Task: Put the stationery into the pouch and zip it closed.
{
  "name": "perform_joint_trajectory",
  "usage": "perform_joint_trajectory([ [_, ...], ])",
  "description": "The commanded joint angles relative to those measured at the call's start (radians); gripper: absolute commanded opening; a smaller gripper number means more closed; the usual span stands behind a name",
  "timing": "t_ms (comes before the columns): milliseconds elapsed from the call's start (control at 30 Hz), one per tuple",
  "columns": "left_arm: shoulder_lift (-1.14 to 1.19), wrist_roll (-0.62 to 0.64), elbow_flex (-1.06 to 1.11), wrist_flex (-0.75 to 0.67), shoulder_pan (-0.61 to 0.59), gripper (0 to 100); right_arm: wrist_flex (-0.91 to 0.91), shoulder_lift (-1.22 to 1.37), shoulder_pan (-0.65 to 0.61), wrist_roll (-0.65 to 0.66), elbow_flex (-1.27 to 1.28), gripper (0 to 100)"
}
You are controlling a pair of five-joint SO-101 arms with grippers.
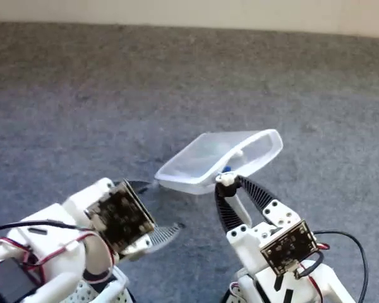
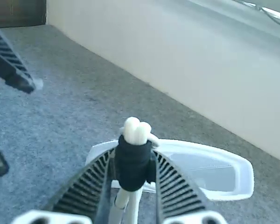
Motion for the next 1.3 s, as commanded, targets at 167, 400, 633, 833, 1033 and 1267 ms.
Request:
perform_joint_trajectory([
  [167, -0.064, 0.002, 0.282, -0.345, 0.053, 25, 0.001, 0.005, 0.013, -0.011, -0.053, 0.5],
  [400, -0.085, -0.005, 0.406, -0.509, 0.050, 23, 0.001, 0.005, 0.008, -0.012, -0.050, 0.5],
  [633, -0.085, -0.005, 0.499, -0.621, 0.050, 23, 0.001, 0.005, 0.007, -0.012, -0.053, 0.5],
  [833, -0.091, -0.005, 0.611, -0.781, 0.053, 17, 0.001, 0.005, 0.007, -0.012, -0.053, 0.5],
  [1033, -0.093, -0.002, 0.670, -0.856, 0.050, 13, -0.001, 0.005, 0.007, -0.014, -0.048, 0.5],
  [1267, -0.093, -0.003, 0.677, -0.855, 0.050, 1, -0.005, 0.005, 0.007, -0.014, -0.045, 0.5],
])
